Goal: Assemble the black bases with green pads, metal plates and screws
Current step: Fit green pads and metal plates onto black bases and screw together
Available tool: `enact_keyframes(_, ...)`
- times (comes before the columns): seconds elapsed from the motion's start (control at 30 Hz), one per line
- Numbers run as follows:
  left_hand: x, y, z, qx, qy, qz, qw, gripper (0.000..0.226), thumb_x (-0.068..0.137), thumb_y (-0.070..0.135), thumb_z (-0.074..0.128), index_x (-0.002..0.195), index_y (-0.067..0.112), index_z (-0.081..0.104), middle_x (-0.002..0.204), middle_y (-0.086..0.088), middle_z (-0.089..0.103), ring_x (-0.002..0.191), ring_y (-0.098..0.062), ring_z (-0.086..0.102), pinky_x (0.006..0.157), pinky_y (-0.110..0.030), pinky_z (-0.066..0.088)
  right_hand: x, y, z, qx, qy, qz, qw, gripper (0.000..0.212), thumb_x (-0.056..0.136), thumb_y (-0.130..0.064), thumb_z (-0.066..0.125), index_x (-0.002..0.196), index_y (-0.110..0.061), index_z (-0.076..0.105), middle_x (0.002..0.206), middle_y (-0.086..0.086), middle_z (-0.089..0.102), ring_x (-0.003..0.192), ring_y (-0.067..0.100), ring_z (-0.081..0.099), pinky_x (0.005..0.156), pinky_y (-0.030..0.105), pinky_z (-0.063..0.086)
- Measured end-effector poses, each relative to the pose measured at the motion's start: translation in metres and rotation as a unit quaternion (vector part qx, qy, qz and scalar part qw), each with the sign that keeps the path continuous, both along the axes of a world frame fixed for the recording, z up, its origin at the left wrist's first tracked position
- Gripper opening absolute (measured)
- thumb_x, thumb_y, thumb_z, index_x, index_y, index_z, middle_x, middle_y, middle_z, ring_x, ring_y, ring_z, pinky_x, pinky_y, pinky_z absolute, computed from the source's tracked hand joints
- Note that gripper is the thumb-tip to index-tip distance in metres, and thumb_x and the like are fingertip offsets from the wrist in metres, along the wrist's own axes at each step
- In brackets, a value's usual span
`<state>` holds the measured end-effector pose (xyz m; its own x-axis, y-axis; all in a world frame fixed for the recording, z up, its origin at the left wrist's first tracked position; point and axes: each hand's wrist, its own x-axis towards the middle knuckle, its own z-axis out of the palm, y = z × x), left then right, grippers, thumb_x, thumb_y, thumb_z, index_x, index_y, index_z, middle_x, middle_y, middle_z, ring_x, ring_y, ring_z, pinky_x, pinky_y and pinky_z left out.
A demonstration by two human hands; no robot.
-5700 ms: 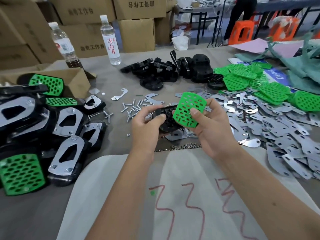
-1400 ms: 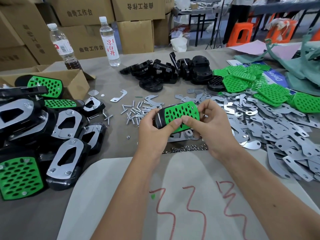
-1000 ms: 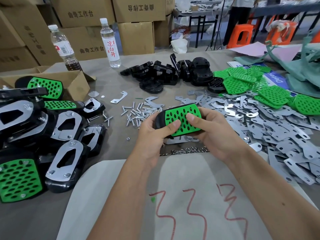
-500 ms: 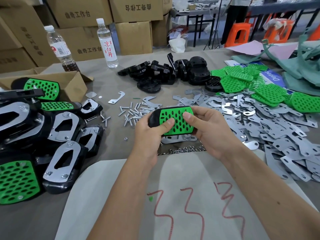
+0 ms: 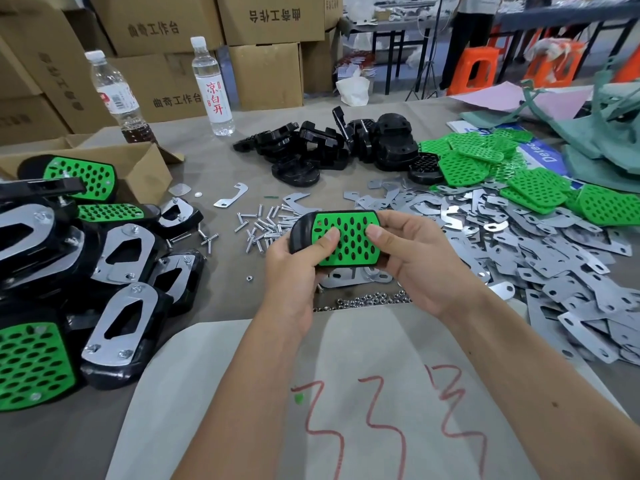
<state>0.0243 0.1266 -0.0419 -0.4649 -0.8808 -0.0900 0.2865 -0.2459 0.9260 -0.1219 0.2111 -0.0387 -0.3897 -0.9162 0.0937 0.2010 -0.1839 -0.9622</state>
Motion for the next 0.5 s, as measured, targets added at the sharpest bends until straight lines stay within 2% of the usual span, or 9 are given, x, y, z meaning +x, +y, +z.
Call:
enact_keyframes(0.1, 0.0017, -0.0019, 0.0009, -0.002, 0.008, -0.015, 1.0, 0.022, 0.085, 0.011, 0.077, 0.107, 0.008, 0.073, 0.102, -0.008, 0.08, 0.096, -0.023, 0.077, 0.078, -0.034, 0.062, 0.0026, -0.0015, 0.0006, -0.015, -0.002, -0.013, 1.0, 0.038, 0.09, -0.016, 0.065, 0.122, 0.005, 0.066, 0.121, 0.029, 0.071, 0.106, 0.038, 0.07, 0.101, 0.056, 0.054)
enact_keyframes(0.23, 0.0043, -0.0026, 0.0045, 0.009, 0.045, -0.042, 0.998, 0.039, 0.073, 0.018, 0.078, 0.108, 0.004, 0.072, 0.103, -0.012, 0.079, 0.092, -0.023, 0.077, 0.073, -0.03, 0.062, 0.003, -0.0002, 0.0019, -0.039, 0.008, -0.008, 0.999, 0.033, 0.089, -0.016, 0.067, 0.117, 0.001, 0.07, 0.114, 0.023, 0.075, 0.102, 0.033, 0.072, 0.093, 0.045, 0.06)
enact_keyframes(0.3, 0.0038, -0.0036, 0.0042, 0.005, 0.034, -0.031, 0.999, 0.029, 0.08, 0.013, 0.078, 0.107, 0.004, 0.072, 0.101, -0.012, 0.08, 0.091, -0.023, 0.077, 0.073, -0.03, 0.061, 0.0029, -0.0003, 0.0015, -0.031, 0.009, -0.004, 0.999, 0.038, 0.09, -0.017, 0.067, 0.122, 0.003, 0.068, 0.119, 0.026, 0.072, 0.106, 0.036, 0.071, 0.096, 0.05, 0.058)
enact_keyframes(0.4, 0.0033, -0.0044, 0.0032, -0.035, 0.004, -0.021, 0.999, 0.015, 0.087, 0.004, 0.075, 0.102, 0.004, 0.073, 0.097, -0.011, 0.08, 0.089, -0.024, 0.078, 0.072, -0.031, 0.062, 0.004, 0.0003, 0.0022, -0.014, 0.005, 0.001, 1.0, 0.04, 0.091, -0.023, 0.066, 0.122, 0.003, 0.067, 0.121, 0.028, 0.07, 0.106, 0.036, 0.07, 0.092, 0.05, 0.06)
enact_keyframes(0.5, 0.0049, -0.0029, 0.0049, -0.049, 0.019, -0.029, 0.998, 0.022, 0.079, 0.008, 0.08, 0.099, 0.002, 0.073, 0.095, -0.012, 0.079, 0.087, -0.025, 0.078, 0.071, -0.033, 0.063, 0.0063, 0.0016, 0.0051, -0.023, 0.002, -0.025, 0.999, 0.03, 0.089, -0.023, 0.067, 0.111, -0.002, 0.068, 0.109, 0.027, 0.071, 0.098, 0.037, 0.067, 0.094, 0.059, 0.055)
